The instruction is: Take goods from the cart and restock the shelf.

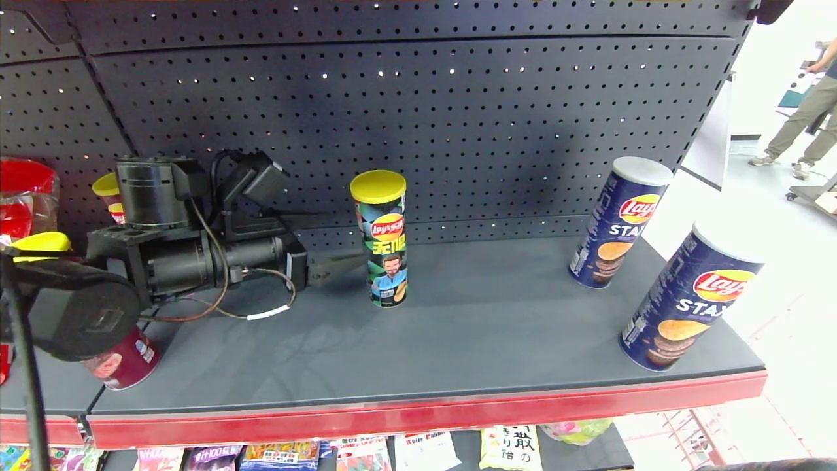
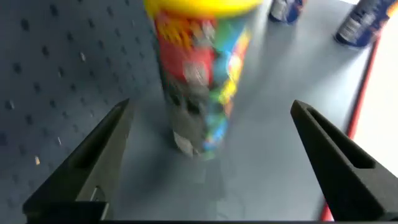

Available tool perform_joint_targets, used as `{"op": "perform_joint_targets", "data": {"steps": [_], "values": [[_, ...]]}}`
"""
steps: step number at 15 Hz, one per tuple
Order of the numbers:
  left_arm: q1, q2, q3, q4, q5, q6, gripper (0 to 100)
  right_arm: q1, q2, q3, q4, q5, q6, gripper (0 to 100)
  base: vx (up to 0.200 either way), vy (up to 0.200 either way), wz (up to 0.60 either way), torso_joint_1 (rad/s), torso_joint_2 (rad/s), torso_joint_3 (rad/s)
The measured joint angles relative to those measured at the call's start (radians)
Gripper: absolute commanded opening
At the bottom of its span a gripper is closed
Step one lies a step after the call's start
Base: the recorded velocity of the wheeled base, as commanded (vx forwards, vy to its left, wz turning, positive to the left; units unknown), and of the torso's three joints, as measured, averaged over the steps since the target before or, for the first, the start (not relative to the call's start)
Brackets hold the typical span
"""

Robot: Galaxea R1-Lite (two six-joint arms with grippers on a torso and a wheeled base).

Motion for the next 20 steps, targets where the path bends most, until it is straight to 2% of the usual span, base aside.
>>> {"op": "perform_joint_targets", "data": {"steps": [5, 10, 18, 20], "values": [[-0.006, 0.099, -0.106, -0.021, -0.005, -0.005, 100, -0.001, 0.000, 0.000, 0.000, 0.000, 0.000, 0, 0.000, 0.000, 0.00, 0.000, 0.00, 0.000], [-0.038, 0.170, -0.190, -0.022, -0.002, -0.006, 100, 0.000, 0.000, 0.000, 0.000, 0.000, 0.000, 0, 0.000, 0.000, 0.00, 0.000, 0.00, 0.000], [-0.066, 0.236, -0.254, -0.022, 0.032, -0.010, 100, -0.007, 0.000, 0.000, 0.000, 0.000, 0.002, 0, 0.000, 0.000, 0.00, 0.000, 0.00, 0.000], [-0.073, 0.249, -0.281, -0.021, 0.033, -0.034, 100, -0.008, 0.000, 0.000, 0.000, 0.000, 0.002, 0, 0.000, 0.000, 0.00, 0.000, 0.00, 0.000]]}}
